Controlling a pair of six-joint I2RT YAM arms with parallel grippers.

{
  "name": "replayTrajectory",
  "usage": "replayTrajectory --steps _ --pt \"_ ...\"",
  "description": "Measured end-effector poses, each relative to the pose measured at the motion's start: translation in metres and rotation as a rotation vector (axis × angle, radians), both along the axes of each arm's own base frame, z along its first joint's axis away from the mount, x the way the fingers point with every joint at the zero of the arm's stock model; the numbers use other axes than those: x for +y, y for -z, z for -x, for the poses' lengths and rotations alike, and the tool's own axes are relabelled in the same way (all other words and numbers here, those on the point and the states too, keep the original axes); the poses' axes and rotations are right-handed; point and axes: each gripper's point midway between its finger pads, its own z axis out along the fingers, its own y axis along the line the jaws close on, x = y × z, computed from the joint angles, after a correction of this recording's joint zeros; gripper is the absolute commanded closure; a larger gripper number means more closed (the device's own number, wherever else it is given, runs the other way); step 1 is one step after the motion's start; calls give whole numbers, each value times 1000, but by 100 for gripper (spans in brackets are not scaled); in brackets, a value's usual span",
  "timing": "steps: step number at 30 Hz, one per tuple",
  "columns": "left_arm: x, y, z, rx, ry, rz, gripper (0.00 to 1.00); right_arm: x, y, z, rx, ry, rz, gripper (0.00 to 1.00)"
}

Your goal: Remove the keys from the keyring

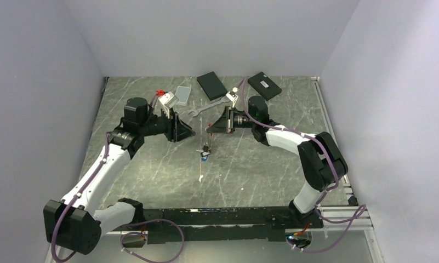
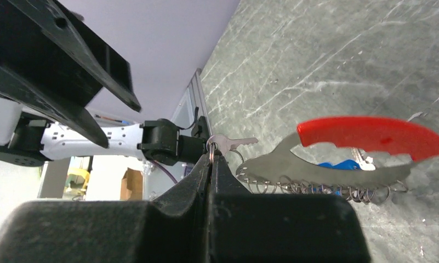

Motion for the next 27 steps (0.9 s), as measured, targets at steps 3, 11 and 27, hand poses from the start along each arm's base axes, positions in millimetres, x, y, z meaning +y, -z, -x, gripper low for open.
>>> replayTrajectory --steps 3,11,27 --pt "-1 -8 -3 -39 25 -14 58 0 1 3 -7 -13 7 100" --pt "-19 8 4 29 52 -48 53 6 -5 8 0 -23 10 100" --pt "-27 42 -19 155 -48 -87 59 21 -4 16 28 -21 45 100"
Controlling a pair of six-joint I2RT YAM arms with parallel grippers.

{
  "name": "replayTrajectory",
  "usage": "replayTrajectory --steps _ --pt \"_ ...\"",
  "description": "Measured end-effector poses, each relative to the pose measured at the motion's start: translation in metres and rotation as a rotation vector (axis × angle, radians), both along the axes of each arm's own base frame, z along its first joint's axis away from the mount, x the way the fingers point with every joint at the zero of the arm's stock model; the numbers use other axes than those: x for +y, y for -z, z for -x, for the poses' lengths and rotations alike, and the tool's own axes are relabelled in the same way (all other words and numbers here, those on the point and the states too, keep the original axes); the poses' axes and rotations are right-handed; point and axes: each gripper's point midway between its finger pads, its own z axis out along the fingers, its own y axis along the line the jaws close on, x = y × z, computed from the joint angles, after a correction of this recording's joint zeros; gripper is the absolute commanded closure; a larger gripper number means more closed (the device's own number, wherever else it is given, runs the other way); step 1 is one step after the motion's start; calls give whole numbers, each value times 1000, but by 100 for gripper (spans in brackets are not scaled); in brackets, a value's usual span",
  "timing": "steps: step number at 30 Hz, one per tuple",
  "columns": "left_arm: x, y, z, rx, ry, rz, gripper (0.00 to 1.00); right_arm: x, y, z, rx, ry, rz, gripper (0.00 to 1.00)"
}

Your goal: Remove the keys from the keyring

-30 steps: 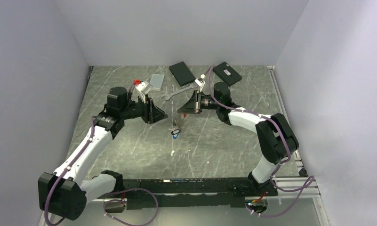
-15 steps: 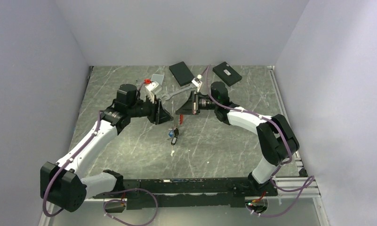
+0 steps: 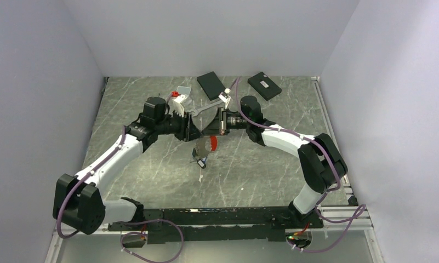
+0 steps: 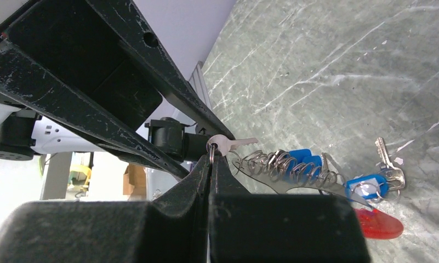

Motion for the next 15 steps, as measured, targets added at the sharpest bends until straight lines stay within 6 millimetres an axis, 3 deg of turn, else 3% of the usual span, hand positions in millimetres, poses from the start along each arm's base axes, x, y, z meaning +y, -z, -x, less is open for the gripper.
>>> replayTrajectory --steps 3,6,12,15 --pt "-2 1 -1 -1 2 1 60 1 -1 0 -1 -1 -1 100" --pt "-4 0 -2 -10 7 5 69 1 -1 0 1 1 -2 100" --pt "-4 1 -2 -12 10 2 69 1 0 -1 3 7 1 100" --pt "-2 2 -3 -15 3 -8 75 1 0 -1 4 8 2 100"
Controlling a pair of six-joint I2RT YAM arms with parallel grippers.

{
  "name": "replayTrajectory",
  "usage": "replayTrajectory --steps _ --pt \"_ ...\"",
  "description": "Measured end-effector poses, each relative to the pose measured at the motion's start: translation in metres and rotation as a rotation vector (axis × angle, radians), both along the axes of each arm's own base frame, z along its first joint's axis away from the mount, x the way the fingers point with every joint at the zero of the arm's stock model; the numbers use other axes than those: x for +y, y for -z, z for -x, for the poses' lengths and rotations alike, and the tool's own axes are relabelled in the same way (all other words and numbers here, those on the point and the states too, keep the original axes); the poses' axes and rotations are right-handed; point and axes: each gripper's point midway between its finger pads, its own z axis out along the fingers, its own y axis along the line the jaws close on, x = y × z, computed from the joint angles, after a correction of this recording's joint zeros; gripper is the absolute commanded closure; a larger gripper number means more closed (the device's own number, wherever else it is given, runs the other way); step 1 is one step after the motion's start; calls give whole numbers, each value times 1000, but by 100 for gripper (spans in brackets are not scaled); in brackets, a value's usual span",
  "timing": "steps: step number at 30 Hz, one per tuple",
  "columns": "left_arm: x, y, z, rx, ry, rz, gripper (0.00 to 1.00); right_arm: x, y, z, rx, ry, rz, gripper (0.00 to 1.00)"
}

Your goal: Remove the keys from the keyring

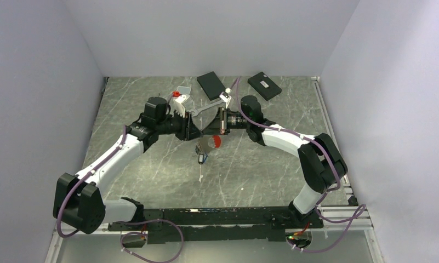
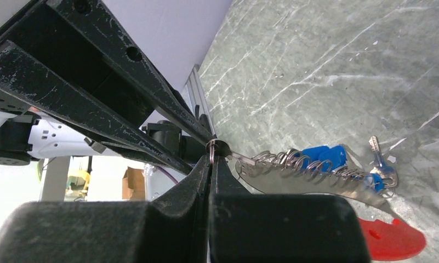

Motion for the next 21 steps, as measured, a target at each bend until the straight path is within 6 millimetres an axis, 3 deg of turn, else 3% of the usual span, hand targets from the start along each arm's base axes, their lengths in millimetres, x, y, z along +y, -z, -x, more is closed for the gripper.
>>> replayTrajectory --steps 7,12,21 --pt "12 9 -7 -20 -53 -72 79 -1 3 -4 2 23 13 100" --pt "29 25 -12 -11 -101 -157 66 -1 4 -2 3 15 19 100" --pt "5 17 4 -42 16 -139 53 -4 13 -16 41 102 92 100"
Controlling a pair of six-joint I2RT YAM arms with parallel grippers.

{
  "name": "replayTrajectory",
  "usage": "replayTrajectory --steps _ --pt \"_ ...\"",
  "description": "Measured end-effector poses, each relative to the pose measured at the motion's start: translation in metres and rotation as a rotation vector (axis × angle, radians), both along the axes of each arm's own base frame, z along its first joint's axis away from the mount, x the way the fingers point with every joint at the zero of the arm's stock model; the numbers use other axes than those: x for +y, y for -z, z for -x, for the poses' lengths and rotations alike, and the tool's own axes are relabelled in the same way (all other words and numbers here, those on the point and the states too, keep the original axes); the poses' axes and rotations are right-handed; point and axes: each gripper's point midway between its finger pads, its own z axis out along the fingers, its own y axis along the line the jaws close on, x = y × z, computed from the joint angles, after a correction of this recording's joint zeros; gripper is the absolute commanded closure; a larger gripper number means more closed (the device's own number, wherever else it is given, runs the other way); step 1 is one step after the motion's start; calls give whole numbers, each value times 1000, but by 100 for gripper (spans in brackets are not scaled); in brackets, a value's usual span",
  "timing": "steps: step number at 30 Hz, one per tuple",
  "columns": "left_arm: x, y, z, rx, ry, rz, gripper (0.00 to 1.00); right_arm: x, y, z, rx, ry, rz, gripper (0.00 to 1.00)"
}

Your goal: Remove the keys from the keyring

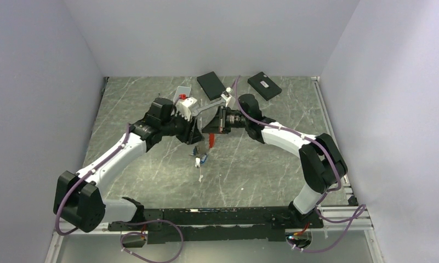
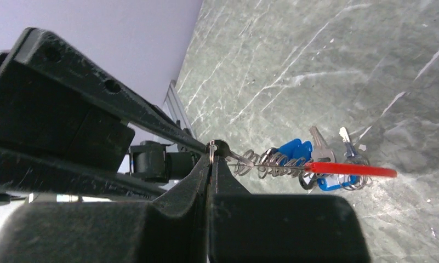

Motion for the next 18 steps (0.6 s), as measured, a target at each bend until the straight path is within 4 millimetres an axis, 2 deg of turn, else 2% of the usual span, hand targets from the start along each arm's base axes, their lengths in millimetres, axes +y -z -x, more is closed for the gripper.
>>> replayTrajectory --steps 4,9,18 --pt "-11 -7 -11 -26 -5 -17 51 -1 0 -9 20 55 26 100" --pt "-19 -3 -29 -42 -38 -52 56 -3 4 -16 47 108 61 100" --pt "-12 9 -42 -37 -118 -121 81 -6 7 -23 57 153 80 100"
